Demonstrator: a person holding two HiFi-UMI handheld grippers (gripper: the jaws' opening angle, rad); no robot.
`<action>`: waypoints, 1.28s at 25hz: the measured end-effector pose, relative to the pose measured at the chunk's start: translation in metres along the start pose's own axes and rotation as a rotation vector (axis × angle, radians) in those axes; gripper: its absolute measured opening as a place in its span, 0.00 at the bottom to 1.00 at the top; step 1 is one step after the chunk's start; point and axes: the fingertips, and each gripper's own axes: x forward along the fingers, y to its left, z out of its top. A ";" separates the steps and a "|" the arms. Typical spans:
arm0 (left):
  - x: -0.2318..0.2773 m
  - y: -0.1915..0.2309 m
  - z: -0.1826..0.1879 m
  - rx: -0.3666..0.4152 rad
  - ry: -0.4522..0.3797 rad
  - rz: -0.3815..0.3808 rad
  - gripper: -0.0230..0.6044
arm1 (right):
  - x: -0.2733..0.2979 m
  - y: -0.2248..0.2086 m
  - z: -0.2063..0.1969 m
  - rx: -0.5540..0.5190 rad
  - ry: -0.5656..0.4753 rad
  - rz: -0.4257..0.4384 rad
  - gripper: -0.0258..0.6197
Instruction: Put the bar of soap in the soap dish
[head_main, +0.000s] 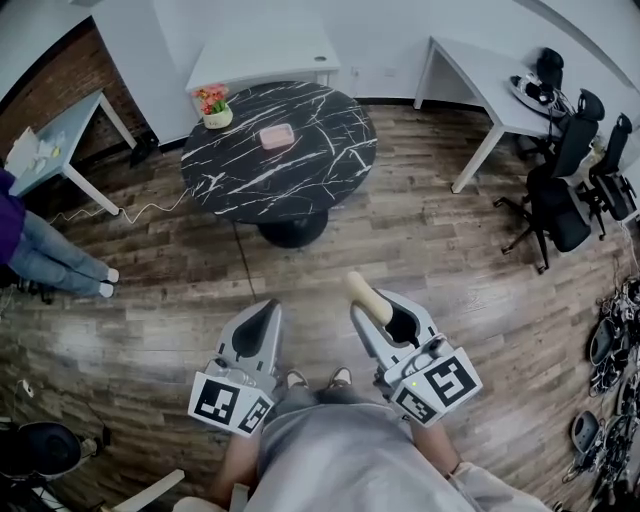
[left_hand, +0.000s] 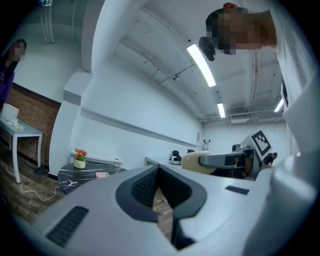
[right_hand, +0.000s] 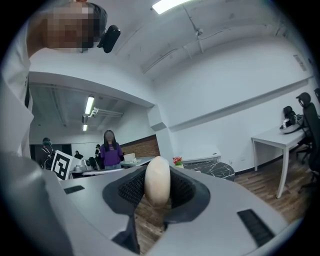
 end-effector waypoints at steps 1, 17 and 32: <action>0.001 -0.003 -0.001 0.002 0.001 0.003 0.04 | -0.003 -0.002 -0.001 -0.001 0.001 0.002 0.22; 0.049 0.012 0.002 -0.003 -0.010 0.014 0.04 | 0.026 -0.038 0.000 0.003 0.008 0.008 0.22; 0.108 0.107 0.009 0.011 0.027 -0.047 0.04 | 0.152 -0.048 0.009 0.019 0.038 0.034 0.22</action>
